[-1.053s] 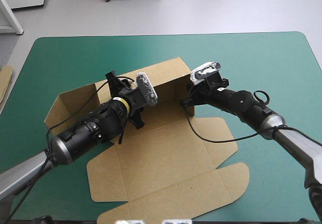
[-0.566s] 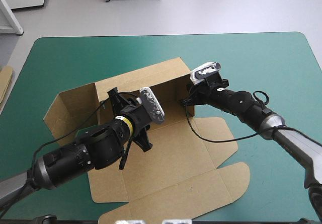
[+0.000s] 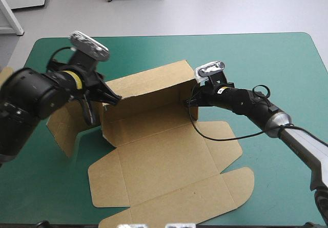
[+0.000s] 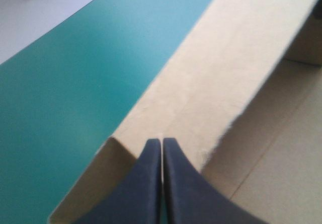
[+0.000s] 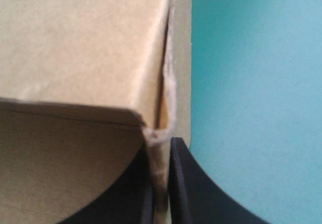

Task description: Fold the box

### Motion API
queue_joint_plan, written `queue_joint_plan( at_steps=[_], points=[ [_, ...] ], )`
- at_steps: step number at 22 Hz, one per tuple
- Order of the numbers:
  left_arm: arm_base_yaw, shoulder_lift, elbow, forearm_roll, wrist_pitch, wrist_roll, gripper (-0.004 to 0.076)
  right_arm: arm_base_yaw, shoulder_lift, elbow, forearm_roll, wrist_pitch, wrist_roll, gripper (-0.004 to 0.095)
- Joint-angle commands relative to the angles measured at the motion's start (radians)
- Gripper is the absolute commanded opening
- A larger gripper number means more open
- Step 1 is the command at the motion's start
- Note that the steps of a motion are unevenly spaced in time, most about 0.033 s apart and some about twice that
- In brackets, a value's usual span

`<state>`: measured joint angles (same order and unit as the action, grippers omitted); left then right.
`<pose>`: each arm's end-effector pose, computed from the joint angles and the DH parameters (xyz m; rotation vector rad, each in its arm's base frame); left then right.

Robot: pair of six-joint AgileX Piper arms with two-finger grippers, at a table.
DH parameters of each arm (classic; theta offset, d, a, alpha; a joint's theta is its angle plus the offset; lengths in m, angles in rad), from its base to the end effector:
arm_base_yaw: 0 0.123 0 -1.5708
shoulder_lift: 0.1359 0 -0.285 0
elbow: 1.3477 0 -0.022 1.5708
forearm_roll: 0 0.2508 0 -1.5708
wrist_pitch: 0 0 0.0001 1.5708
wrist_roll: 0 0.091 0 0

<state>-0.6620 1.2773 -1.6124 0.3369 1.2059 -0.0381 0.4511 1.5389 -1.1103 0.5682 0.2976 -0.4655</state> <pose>0.2046 -0.1238 0.4674 0.6913 2.1830 0.0698 0.3066 0.1645 0.2928 -0.4930 2.1399 0.4752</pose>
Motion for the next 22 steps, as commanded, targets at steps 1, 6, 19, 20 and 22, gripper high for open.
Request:
queue_joint_plan(
  at_steps=[1,6,19,20,22],
  points=[
    [0.230,-0.032,-0.073,-0.129,-0.013,0.057,0.0000,-0.011,-0.034,-0.094,-0.163,0.149,0.216,0.0001],
    [0.695,-0.006,-0.073,-0.497,-0.028,0.233,0.0000,-0.134,-0.042,-0.260,-0.155,0.486,0.266,0.0001],
    [1.002,0.192,-0.073,-0.865,-0.047,0.414,0.0000,-0.239,0.066,-0.571,-0.195,0.948,0.303,0.0001],
    [1.002,0.194,-0.073,-0.870,-0.049,0.419,0.0000,-0.239,0.093,-0.581,-0.195,0.948,0.303,0.0000],
    [1.002,0.196,-0.073,-0.885,-0.051,0.423,0.0000,-0.239,0.148,-0.588,-0.197,0.942,0.301,0.0001]
  ],
)
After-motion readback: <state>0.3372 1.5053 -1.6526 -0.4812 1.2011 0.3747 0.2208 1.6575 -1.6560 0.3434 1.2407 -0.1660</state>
